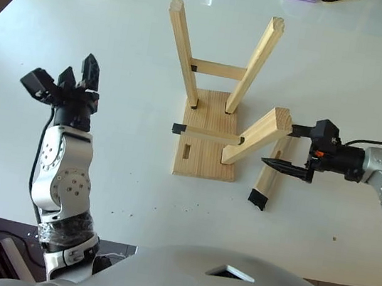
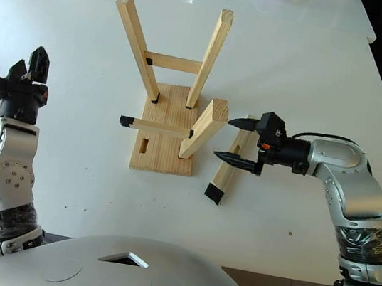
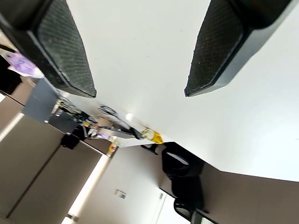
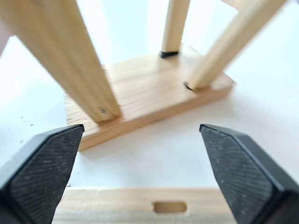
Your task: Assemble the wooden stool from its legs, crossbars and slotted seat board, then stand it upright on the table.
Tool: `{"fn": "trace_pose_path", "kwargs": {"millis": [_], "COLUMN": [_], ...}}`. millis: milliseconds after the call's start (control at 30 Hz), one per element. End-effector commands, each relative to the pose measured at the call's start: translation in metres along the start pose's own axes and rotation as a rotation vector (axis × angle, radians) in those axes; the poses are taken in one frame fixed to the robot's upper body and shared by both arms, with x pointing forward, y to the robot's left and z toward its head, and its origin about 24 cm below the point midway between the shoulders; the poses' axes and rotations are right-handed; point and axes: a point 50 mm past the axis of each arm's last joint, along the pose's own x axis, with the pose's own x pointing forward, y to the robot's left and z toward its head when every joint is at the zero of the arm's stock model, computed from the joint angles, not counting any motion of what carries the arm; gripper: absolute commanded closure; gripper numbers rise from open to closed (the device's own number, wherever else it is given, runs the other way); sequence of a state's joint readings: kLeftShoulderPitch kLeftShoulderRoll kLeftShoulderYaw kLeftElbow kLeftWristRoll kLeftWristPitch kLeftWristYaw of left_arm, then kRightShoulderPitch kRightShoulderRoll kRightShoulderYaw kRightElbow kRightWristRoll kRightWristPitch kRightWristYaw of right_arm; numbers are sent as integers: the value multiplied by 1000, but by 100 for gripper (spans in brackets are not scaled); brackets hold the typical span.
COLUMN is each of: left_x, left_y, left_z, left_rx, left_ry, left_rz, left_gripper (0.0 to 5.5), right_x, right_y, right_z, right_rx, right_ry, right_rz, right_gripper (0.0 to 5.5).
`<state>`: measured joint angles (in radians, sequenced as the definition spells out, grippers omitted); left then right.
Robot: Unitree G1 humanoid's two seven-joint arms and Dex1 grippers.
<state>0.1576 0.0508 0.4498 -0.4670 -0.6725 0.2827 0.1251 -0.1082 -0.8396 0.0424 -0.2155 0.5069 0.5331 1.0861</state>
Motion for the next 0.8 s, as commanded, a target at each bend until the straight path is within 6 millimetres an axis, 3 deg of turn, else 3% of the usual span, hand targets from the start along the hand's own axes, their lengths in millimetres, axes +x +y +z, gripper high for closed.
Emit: {"fn": "trace_pose_path", "kwargs": {"millis": [33, 167, 333, 600, 800], "left_x": [-32, -54, -69, -73, -74], "left_y": [17, 16, 21, 21, 14], "left_z": [-3, -8, -5, -5, -5], "left_rx": [-27, -40, -64, -73, -74], "left_ry": [-45, -67, -128, -154, -141], "left_rz": [175, 240, 321, 338, 324], "left_gripper": [197, 197, 197, 197, 197], "right_x": [4, 12, 1, -4, 9], "right_y": [-10, -18, -16, -21, -33], "right_z": [21, 37, 41, 44, 34], "right_rx": [38, 216, 396, 434, 556], "right_ry": [68, 156, 355, 419, 506], "right_rz": [-103, -307, -472, -462, -487], "right_gripper": [93, 93, 93, 93, 93]}}
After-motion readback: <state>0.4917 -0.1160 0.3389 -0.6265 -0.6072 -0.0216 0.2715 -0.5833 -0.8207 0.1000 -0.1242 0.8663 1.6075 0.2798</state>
